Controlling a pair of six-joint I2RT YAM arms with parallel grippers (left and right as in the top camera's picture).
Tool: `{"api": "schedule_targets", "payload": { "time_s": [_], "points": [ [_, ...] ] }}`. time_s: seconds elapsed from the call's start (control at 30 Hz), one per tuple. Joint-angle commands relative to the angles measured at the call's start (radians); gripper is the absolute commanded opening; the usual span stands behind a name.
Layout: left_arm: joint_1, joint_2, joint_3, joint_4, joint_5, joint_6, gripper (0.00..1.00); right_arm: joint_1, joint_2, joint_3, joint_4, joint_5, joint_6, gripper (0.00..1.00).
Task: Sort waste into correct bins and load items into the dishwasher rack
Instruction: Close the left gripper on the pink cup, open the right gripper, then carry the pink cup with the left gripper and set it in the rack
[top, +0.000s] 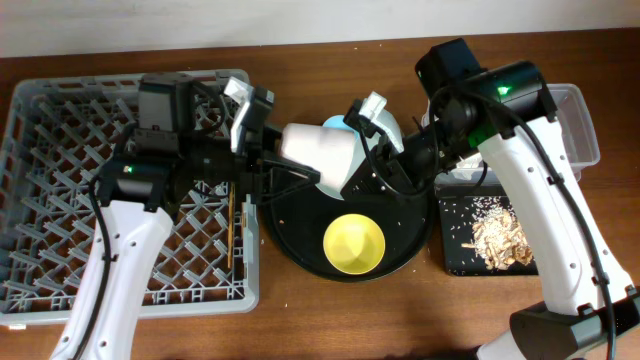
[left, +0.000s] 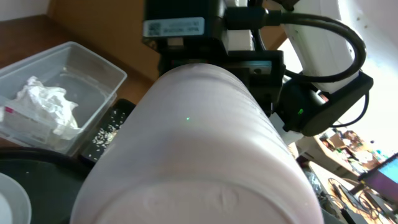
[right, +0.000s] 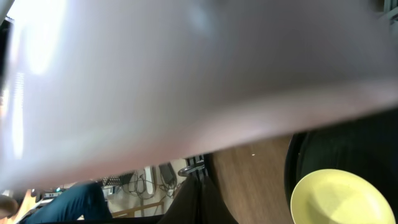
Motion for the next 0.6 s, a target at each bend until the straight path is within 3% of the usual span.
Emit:
{"api": "schedule_targets", "payload": {
  "time_s": [0.0,0.13,0.23,0.27,0.3,0.4,0.57],
  "points": [
    [0.044,-0.01,0.01,0.002,0.001,0.004,0.09,-0.013,0.003,-0.003,-0.002,0.01,-0.011,0.05],
    [0.114,-0.01,0.01,-0.049,-0.21,-0.011,0.06,-0.09,0.003,-0.003,0.005,0.113,-0.006,0.1],
    [0.157,-0.01,0.01,-0.151,-0.568,-0.037,0.06,-0.138,0.003,-0.006,0.005,0.2,0.03,0.2],
    [0.163,-0.01,0.01,-0.178,-0.71,-0.075,0.06,-0.151,0.003,-0.008,0.004,0.218,0.042,0.47],
    [0.165,-0.01,0.01,-0.199,-0.845,-0.114,0.06,-0.158,0.003,-0.008,0.005,0.224,0.042,0.98],
    [0.165,-0.01,0.01,-0.25,-1.194,-0.22,0.06,-0.162,0.003,-0.01,0.005,0.268,0.042,0.99],
    [0.165,-0.001,0.01,-0.251,-1.286,-0.225,0.06,-0.162,0.003,-0.01,0.006,0.294,0.042,0.98]
  ]
}}
